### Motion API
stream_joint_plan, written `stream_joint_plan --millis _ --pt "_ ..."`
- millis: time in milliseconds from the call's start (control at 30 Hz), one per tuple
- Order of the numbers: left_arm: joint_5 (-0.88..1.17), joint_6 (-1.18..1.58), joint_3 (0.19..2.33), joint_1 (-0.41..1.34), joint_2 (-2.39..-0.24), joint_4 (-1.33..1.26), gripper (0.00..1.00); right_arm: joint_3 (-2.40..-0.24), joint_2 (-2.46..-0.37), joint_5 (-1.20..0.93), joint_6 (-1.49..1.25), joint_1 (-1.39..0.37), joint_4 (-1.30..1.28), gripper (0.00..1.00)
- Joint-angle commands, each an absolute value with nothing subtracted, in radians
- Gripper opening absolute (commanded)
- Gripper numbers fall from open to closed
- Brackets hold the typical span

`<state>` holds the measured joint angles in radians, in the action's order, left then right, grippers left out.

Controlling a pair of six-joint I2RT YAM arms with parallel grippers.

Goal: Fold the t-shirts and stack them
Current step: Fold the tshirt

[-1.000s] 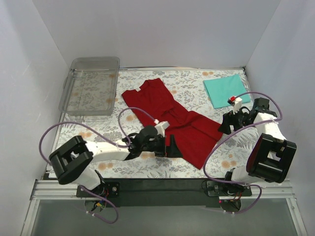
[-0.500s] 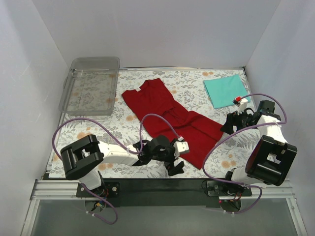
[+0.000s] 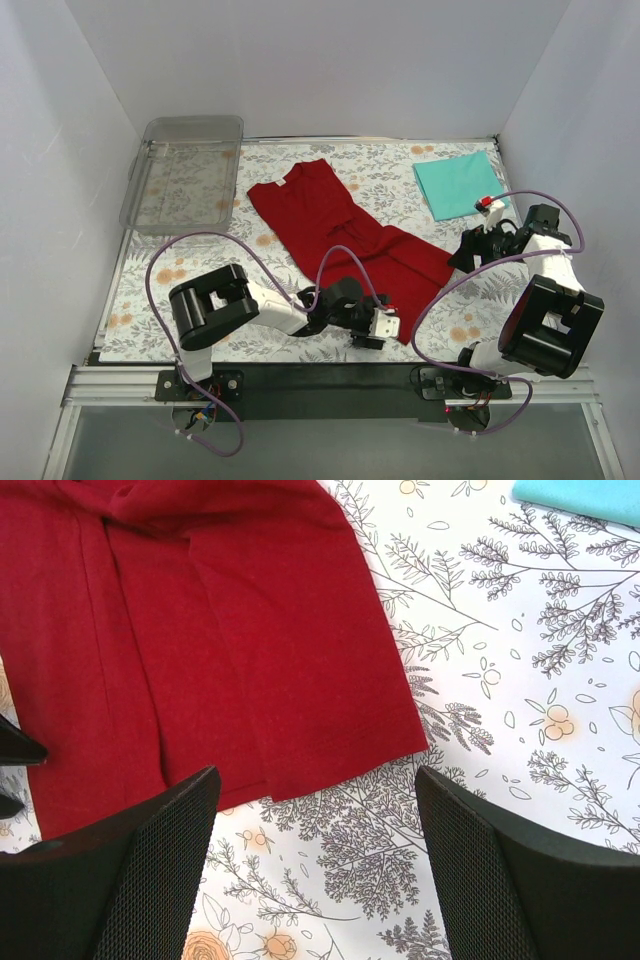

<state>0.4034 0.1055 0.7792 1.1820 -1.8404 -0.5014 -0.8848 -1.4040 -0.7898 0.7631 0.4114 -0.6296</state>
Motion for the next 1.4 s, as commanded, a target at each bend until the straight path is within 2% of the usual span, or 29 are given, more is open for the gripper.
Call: stream_joint_plan --millis 0,33,167,233,267,467,1133,1200,1233,1267,1300,1367 --pt "0.397 0.028 0.814 1.186 -1.865 -0.471 0.61 -0.871 -1.378 -0.830 0.776 0.426 -0.630 0.72" --pt "0.400 0.026 0.819 1.186 -1.873 -0.460 0.53 -0.871 -1.379 -0.831 0.776 0.428 -0.632 0.72" --pt "0.407 0.018 0.834 1.186 -1.891 -0.434 0.36 -0.876 -1.390 -0.841 0.785 0.439 -0.638 0.72" --pt "0.411 0.018 0.841 1.184 -1.899 -0.422 0.31 -0.876 -1.390 -0.845 0.788 0.445 -0.641 0.72" --pt "0.407 0.018 0.841 1.186 -1.901 -0.420 0.25 -0.876 -1.390 -0.847 0.793 0.446 -0.644 0.72" --pt "0.400 0.017 0.821 1.190 -1.896 -0.419 0.01 -0.877 -1.391 -0.856 0.807 0.454 -0.661 0.72" --pt "0.502 0.064 0.609 1.301 -1.626 -0.310 0.00 -0.899 -1.401 -0.845 0.890 0.456 -0.741 0.72" --pt "0.477 0.083 0.611 1.302 -1.625 -0.314 0.14 -0.907 -1.404 -0.847 0.933 0.454 -0.778 0.72" --pt "0.469 0.097 0.612 1.301 -1.620 -0.337 0.27 -0.914 -1.410 -0.845 0.943 0.454 -0.788 0.72" --pt "0.447 0.129 0.609 1.301 -1.614 -0.357 0.47 -0.919 -1.411 -0.844 0.954 0.454 -0.799 0.72" --pt "0.428 0.150 0.606 1.301 -1.605 -0.377 0.72 -0.922 -1.414 -0.839 0.969 0.451 -0.813 0.72" --pt "0.390 0.201 0.606 1.301 -1.556 -0.422 0.75 -0.937 -1.424 -0.831 0.982 0.443 -0.824 0.72"
